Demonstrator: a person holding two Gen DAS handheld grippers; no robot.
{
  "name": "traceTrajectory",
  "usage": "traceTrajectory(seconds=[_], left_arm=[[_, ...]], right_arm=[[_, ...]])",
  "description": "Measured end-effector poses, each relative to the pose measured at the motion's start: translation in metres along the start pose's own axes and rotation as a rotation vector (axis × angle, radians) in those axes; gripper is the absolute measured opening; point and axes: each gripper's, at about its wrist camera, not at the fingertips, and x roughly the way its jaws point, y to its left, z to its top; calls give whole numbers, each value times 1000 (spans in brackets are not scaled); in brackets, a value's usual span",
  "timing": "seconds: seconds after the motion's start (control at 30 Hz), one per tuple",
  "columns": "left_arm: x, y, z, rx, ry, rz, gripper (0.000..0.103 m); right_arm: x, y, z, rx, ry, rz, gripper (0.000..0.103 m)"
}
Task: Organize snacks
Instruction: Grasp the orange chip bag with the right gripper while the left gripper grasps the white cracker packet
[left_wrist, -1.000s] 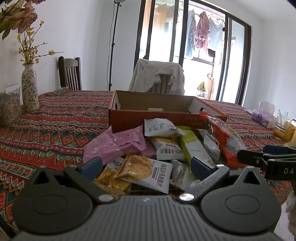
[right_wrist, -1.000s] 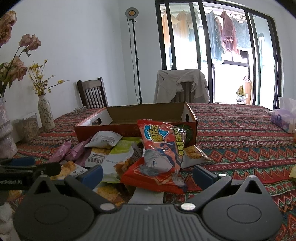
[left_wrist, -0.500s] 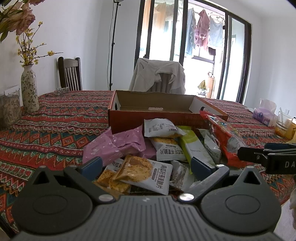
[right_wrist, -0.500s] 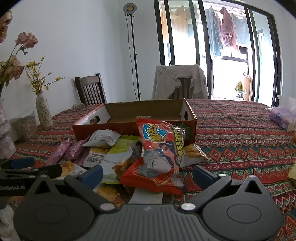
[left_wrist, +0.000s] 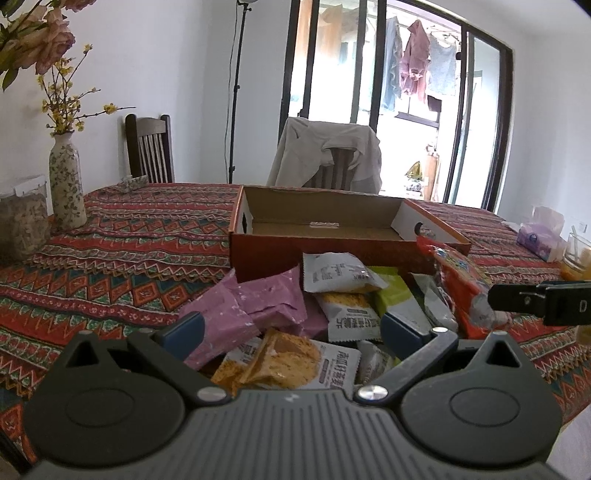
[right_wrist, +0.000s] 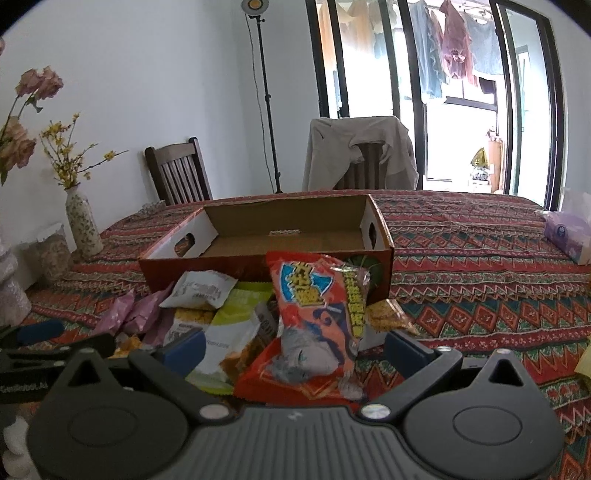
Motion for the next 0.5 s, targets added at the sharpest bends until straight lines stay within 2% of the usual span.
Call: traceTrajectory(seconds=[0.5], left_arm=[[10, 10, 0, -33, 32, 11, 103]], right_arm=[[41, -14, 14, 32, 67, -53, 101]])
